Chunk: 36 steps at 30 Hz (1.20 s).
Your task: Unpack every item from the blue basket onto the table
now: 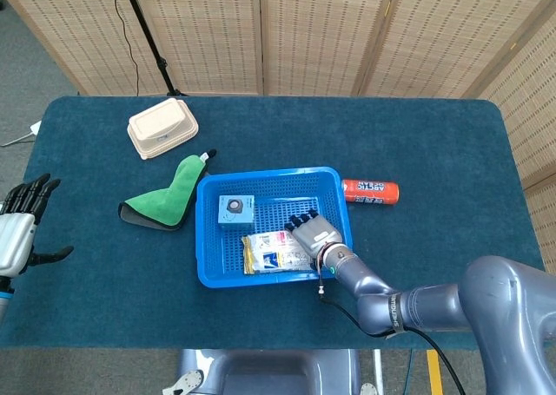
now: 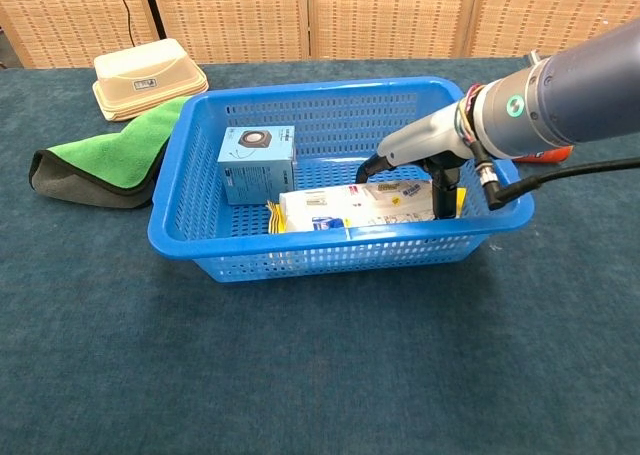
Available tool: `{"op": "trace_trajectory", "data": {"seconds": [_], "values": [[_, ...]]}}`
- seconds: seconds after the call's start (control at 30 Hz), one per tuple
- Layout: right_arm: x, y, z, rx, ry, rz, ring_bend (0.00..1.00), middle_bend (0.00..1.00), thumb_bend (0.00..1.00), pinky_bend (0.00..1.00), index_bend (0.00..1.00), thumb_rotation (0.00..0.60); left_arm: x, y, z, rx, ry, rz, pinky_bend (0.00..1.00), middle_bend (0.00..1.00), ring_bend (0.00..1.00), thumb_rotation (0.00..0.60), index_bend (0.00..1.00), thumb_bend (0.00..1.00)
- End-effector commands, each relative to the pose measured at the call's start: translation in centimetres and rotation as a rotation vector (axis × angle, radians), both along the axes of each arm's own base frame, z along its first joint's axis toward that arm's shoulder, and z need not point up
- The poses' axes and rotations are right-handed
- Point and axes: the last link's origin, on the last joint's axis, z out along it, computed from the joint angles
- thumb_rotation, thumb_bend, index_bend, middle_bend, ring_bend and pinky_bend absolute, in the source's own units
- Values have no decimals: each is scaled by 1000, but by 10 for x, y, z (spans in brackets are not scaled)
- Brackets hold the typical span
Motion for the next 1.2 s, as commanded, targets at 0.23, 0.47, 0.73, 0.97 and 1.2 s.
{"op": "trace_trajectory", "data": {"seconds": [0.23, 0.47, 0.73, 0.97, 1.2], "values": [[-11, -15, -10, -108, -80, 59, 394, 415, 0, 538, 400, 600, 0, 0, -1, -1, 0, 0, 0, 0, 0, 600, 0, 112], [8, -13, 10, -146, -251, 108, 552, 578, 299, 663, 593, 600, 0, 1, -2, -2, 8, 2, 0, 0, 0, 600, 0, 111], [31, -15, 51, -225, -366, 163, 554, 579, 358, 663, 593, 600, 1, 1, -3, -4, 12, 3, 0, 0, 0, 600, 0, 111], [20, -46, 100, -420, -363, 162, 554, 580, 360, 662, 591, 600, 2, -2, -5, -10, 17, -3, 0, 0, 0, 600, 0, 112], [-31, -90, 126, -621, -289, 91, 559, 580, 364, 662, 591, 600, 2, -3, -7, -13, 23, -4, 0, 0, 0, 600, 0, 111]]}}
